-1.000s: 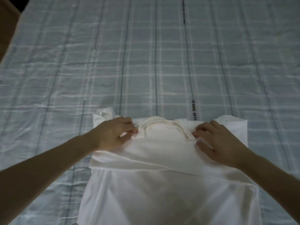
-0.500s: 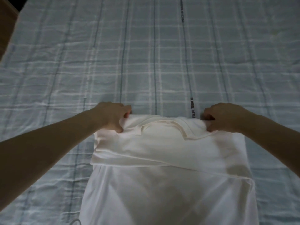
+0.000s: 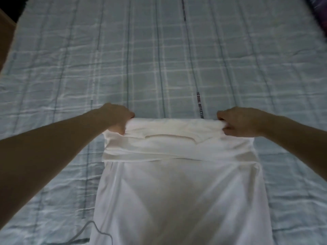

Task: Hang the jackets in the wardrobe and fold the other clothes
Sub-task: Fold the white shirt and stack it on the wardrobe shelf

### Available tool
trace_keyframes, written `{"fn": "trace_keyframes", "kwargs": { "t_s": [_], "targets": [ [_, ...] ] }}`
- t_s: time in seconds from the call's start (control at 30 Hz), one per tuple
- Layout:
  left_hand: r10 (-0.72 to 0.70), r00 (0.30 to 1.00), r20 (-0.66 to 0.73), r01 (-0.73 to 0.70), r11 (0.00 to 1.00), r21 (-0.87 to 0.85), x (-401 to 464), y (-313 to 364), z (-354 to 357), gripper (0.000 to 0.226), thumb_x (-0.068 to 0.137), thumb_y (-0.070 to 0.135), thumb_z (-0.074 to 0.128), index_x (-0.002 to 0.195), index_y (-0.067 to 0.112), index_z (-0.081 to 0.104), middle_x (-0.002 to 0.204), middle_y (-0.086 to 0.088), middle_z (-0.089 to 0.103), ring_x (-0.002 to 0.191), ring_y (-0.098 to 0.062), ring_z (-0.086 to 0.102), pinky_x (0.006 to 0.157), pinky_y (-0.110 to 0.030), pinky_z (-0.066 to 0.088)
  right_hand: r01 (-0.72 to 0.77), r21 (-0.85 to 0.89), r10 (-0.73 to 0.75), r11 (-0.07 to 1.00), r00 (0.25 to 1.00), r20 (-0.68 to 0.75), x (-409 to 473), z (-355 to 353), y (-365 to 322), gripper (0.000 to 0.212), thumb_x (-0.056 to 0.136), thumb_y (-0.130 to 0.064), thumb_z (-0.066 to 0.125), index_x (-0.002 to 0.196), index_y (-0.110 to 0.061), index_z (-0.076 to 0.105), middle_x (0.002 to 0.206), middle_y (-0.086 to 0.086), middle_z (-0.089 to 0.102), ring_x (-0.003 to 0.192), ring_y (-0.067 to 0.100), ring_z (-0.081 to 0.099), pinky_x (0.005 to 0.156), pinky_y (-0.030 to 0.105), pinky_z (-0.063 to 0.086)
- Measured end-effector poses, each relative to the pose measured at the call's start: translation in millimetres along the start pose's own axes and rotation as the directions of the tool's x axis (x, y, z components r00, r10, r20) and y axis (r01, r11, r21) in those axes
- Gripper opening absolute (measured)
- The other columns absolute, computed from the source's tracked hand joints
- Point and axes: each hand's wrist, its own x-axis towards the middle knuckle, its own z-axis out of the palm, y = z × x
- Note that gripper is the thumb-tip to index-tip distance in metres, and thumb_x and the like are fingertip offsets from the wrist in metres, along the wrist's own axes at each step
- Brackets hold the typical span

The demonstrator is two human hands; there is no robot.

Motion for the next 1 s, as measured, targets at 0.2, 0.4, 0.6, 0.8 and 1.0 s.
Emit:
{"fn": "trace_keyframes", "kwargs": {
  "t_s": [0.2, 0.4, 0.6, 0.8, 1.0],
  "targets": [
    [-0.025, 0.976, -0.216, 0.027, 1.000, 0.005, -50, 14, 7, 0.032, 0.083, 0.028, 0.054, 0.115, 0.032, 0.053, 0.113, -0.001, 0.063, 0.103, -0.027, 0.062, 0.072, -0.033, 0.044, -0.092, -0.089, 0.059, 0.992, 0.947, -0.314, -69, 19, -16, 0.030, 0.092, -0.034, 0.054, 0.115, -0.017, 0.043, 0.114, 0.000, 0.052, 0.098, 0.023, 0.059, 0.060, 0.030, 0.037],
    [-0.052, 0.912, -0.407, 0.047, 0.999, -0.022, -121, 35, 26, 0.027, 0.086, 0.033, 0.053, 0.112, 0.030, 0.048, 0.106, 0.005, 0.060, 0.095, -0.027, 0.064, 0.063, -0.029, 0.036, -0.010, -0.089, -0.040, 0.996, 0.841, -0.540, -122, 51, -38, 0.050, 0.064, -0.016, 0.080, 0.095, -0.015, 0.042, 0.088, 0.009, 0.057, 0.068, 0.030, 0.063, 0.042, 0.028, 0.039],
    [-0.033, 0.871, -0.490, 0.029, 0.999, -0.014, -171, 83, 84, 0.028, 0.088, 0.021, 0.054, 0.114, 0.030, 0.055, 0.100, 0.004, 0.060, 0.080, -0.027, 0.068, 0.051, -0.026, 0.029, 0.066, -0.060, -0.089, 0.996, 0.803, -0.589, -158, 108, -65, 0.052, 0.055, -0.008, 0.084, 0.090, -0.015, 0.046, 0.088, 0.009, 0.054, 0.071, 0.030, 0.055, 0.054, 0.035, 0.047],
    [-0.017, 0.762, -0.648, -0.045, 0.996, -0.079, -173, 125, 176, 0.051, 0.045, -0.010, 0.077, 0.084, 0.019, 0.060, 0.066, -0.002, 0.053, 0.040, -0.024, 0.053, 0.040, -0.018, 0.024, 0.005, -0.138, -0.096, 0.990, 0.748, -0.657, -174, 183, -94, 0.018, 0.073, -0.003, 0.039, 0.086, -0.015, 0.044, 0.081, 0.007, 0.048, 0.069, 0.028, 0.046, 0.062, 0.037, 0.027],
    [-0.090, 0.774, -0.626, -0.126, 0.948, -0.292, -168, 135, 226, 0.057, 0.053, 0.007, 0.085, 0.092, 0.023, 0.046, 0.093, 0.001, 0.049, 0.076, -0.025, 0.059, 0.045, -0.030, 0.046, -0.148, 0.063, 0.156, 0.987, 0.794, -0.587, -182, 246, -105, 0.032, 0.063, -0.028, 0.054, 0.093, -0.018, 0.051, 0.099, 0.005, 0.048, 0.085, 0.028, 0.047, 0.070, 0.038, 0.031]
  ]
}}
